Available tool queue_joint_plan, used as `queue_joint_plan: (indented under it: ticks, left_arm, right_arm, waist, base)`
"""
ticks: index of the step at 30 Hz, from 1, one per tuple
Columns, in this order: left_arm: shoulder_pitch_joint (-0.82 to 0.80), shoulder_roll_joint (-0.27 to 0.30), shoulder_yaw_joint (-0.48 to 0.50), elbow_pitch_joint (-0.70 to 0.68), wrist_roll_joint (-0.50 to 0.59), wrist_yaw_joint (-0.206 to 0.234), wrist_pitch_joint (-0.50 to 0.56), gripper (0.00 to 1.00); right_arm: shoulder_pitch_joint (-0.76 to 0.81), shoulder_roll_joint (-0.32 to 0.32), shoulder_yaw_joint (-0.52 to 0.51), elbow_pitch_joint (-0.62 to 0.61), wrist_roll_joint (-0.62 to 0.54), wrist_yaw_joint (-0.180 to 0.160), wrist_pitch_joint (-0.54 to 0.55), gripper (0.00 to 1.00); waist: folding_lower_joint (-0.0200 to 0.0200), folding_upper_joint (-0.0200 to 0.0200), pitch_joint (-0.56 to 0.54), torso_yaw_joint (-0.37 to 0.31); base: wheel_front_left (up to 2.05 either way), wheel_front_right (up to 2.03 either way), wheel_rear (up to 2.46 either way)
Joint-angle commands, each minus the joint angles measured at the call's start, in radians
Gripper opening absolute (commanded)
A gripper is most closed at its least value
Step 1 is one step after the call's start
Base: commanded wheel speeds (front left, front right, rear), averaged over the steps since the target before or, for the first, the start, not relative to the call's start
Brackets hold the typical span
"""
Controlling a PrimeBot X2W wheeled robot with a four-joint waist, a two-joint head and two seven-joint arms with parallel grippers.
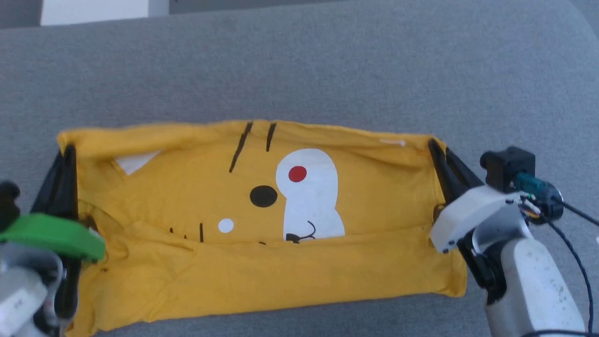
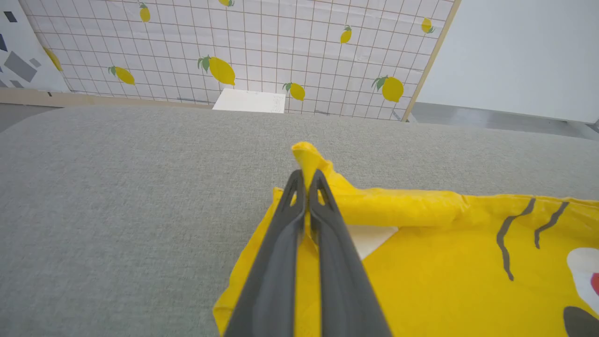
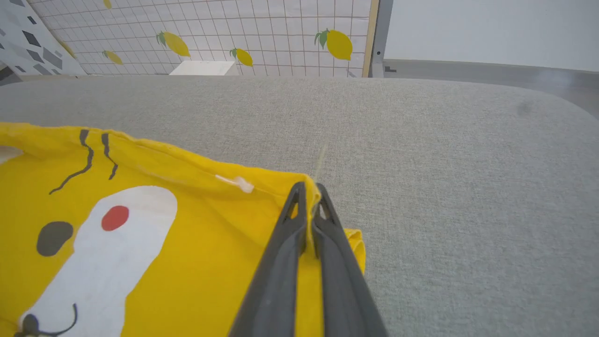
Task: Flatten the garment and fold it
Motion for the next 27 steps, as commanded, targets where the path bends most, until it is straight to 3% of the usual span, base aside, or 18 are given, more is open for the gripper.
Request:
queue_joint_plan:
  ticks: [1, 6, 10, 19, 23, 24, 25, 26, 27]
  left_arm:
    - [0.054, 0.0, 0.012, -0.013, -0.022, 0.004, -0.01, 0.0]
    - [0.222, -0.015, 0.021, -0.047, -0.065, 0.014, -0.017, 0.0]
    - [0.301, -0.044, 0.003, -0.05, -0.095, 0.006, -0.017, 0.0]
    - [0.334, -0.087, -0.079, 0.037, -0.102, -0.028, 0.02, 0.0]
    - [0.331, -0.099, -0.11, 0.092, -0.098, -0.035, 0.041, 0.0]
    - [0.329, -0.102, -0.117, 0.108, -0.096, -0.035, 0.047, 0.0]
    - [0.327, -0.105, -0.122, 0.12, -0.095, -0.034, 0.051, 0.0]
    - [0.324, -0.109, -0.127, 0.133, -0.094, -0.034, 0.053, 0.23]
    - [0.321, -0.112, -0.129, 0.14, -0.092, -0.035, 0.048, 0.67]
  right_arm:
    - [0.027, 0.0, -0.007, 0.005, 0.006, -0.001, -0.007, 0.0]
    - [0.102, -0.002, -0.034, -0.003, -0.027, -0.001, 0.055, 0.0]
    - [0.152, -0.02, -0.047, -0.043, -0.058, -0.001, 0.169, 0.0]
    - [0.209, -0.091, 0.003, -0.07, -0.074, -0.001, 0.484, 0.0]
    - [0.205, -0.08, 0.01, -0.055, -0.062, -0.001, 0.509, 0.0]
    - [0.204, -0.074, 0.008, -0.052, -0.058, -0.001, 0.507, 0.38]
    - [0.205, -0.069, 0.006, -0.05, -0.055, -0.001, 0.506, 0.85]
    - [0.207, -0.063, 0.0, -0.047, -0.05, -0.001, 0.505, 1.0]
    - [0.21, -0.058, -0.007, -0.047, -0.047, -0.001, 0.5, 1.0]
  waist:
    - [0.0001, 0.0, -0.077, 0.045]
    - [0.0001, 0.0, -0.116, 0.065]
    - [0.0001, 0.0, -0.131, 0.079]
    - [0.0001, 0.0, -0.132, 0.079]
    - [0.0001, 0.0, -0.128, 0.076]
    - [0.0001, 0.0, -0.129, 0.077]
    - [0.0001, 0.0, -0.13, 0.079]
    - [0.0001, 0.0, -0.133, 0.081]
    - [0.0001, 0.0, -0.137, 0.084]
  base:
    - [0.0, 0.0, 0.0]
    - [0.0, 0.0, 0.0]
    - [0.0, 0.0, 0.0]
    - [0.0, 0.0, 0.0]
    - [0.0, 0.0, 0.0]
    - [0.0, 0.0, 0.0]
    - [0.0, 0.0, 0.0]
    - [0.0, 0.0, 0.0]
    - [0.0, 0.0, 0.0]
